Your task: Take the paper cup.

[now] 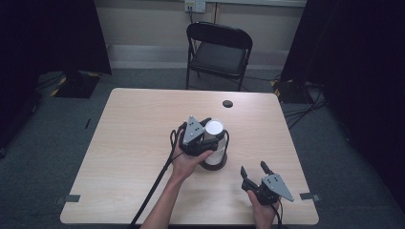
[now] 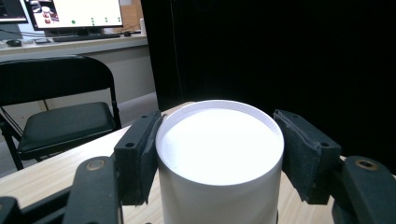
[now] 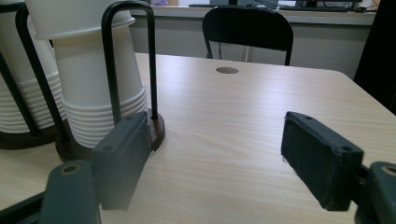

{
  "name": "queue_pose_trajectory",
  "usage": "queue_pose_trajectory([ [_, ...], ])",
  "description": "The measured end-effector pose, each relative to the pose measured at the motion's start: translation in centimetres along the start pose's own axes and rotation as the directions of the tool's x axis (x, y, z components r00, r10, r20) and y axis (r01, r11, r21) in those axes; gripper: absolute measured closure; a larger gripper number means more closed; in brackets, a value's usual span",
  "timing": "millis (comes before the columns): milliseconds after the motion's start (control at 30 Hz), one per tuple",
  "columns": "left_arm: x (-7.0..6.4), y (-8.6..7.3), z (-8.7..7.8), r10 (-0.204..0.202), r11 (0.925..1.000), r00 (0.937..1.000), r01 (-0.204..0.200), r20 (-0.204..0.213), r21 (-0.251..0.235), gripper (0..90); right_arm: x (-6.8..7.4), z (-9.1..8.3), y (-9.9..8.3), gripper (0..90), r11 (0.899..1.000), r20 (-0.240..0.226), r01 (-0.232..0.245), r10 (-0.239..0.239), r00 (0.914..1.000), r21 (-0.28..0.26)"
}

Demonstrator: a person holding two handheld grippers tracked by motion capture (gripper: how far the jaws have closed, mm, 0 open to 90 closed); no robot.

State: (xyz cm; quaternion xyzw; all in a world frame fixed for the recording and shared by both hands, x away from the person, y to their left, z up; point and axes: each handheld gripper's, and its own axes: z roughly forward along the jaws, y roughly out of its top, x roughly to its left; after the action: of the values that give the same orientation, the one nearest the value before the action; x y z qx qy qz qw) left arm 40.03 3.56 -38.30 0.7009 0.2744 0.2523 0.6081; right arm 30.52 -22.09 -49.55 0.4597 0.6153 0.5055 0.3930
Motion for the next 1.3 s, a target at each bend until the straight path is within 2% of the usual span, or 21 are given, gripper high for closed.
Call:
queue_pose_trajectory([
  [133, 0.0, 0.5, -0.3, -0.007, 1.0000, 0.9999, 0.007, -0.007, -0.007, 35.0, 0.0, 0.0, 0.0, 23.3, 1.000, 0.000, -0.001, 0.001, 1.0000, 0.001],
  [500, 0.0, 1.4, -1.0, -0.008, 0.9989, 1.0000, 0.008, 0.006, -0.047, 35.0, 0.0, 0.0, 0.0, 23.3, 1.000, 0.003, -0.002, 0.002, 1.0000, -0.001],
  [567, 0.0, 1.5, -1.1, -0.021, 0.9986, 0.9998, 0.021, 0.004, -0.049, 35.0, 0.0, 0.0, 0.0, 23.3, 1.000, 0.003, -0.004, 0.004, 1.0000, -0.002],
  [900, 0.1, 2.2, -2.4, -0.035, 0.9949, 0.9994, 0.035, 0.005, -0.094, 35.0, 0.0, 0.0, 0.0, 23.3, 1.000, 0.005, -0.001, 0.001, 1.0000, -0.005],
  [1300, 0.1, 2.7, -4.3, -0.036, 0.9930, 0.9993, 0.037, 0.015, -0.112, 35.0, 0.1, 0.0, 0.0, 23.1, 1.000, 0.006, 0.001, -0.001, 1.0000, -0.003],
])
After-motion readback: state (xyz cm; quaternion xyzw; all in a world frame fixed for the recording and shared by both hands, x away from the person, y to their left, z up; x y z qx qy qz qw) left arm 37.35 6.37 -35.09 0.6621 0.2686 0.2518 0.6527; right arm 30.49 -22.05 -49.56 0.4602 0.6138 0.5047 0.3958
